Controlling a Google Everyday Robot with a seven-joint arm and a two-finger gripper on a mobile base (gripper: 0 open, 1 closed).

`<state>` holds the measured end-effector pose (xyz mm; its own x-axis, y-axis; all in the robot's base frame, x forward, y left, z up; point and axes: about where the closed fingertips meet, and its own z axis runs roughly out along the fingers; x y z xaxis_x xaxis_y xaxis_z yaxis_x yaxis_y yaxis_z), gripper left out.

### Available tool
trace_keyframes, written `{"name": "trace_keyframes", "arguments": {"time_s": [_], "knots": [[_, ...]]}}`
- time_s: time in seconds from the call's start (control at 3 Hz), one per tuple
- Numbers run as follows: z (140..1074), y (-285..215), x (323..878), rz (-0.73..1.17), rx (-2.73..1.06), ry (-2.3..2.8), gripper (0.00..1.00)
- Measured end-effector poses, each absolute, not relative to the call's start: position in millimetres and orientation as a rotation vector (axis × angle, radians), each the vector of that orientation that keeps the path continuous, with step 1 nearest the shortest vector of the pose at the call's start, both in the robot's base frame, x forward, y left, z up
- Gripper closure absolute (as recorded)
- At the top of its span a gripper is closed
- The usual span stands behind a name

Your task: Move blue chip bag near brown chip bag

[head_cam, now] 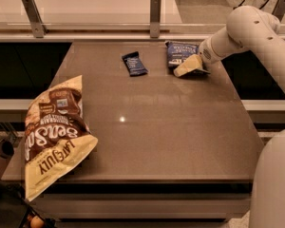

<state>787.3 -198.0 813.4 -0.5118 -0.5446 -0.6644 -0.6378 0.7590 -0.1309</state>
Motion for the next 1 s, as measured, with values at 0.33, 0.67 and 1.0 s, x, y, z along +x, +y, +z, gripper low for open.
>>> {"name": "trace_keyframes", "arguments": {"time_s": [0.33,0.67,1.0], "knots": [[817.0,-197.9,787.3,0.168,-0.88,2.238,0.64],[819.1,-197.8,787.4,0.168,-0.88,2.238,0.87],[825.3,-197.5,787.4,0.169,-0.881,2.238,1.0]]}}
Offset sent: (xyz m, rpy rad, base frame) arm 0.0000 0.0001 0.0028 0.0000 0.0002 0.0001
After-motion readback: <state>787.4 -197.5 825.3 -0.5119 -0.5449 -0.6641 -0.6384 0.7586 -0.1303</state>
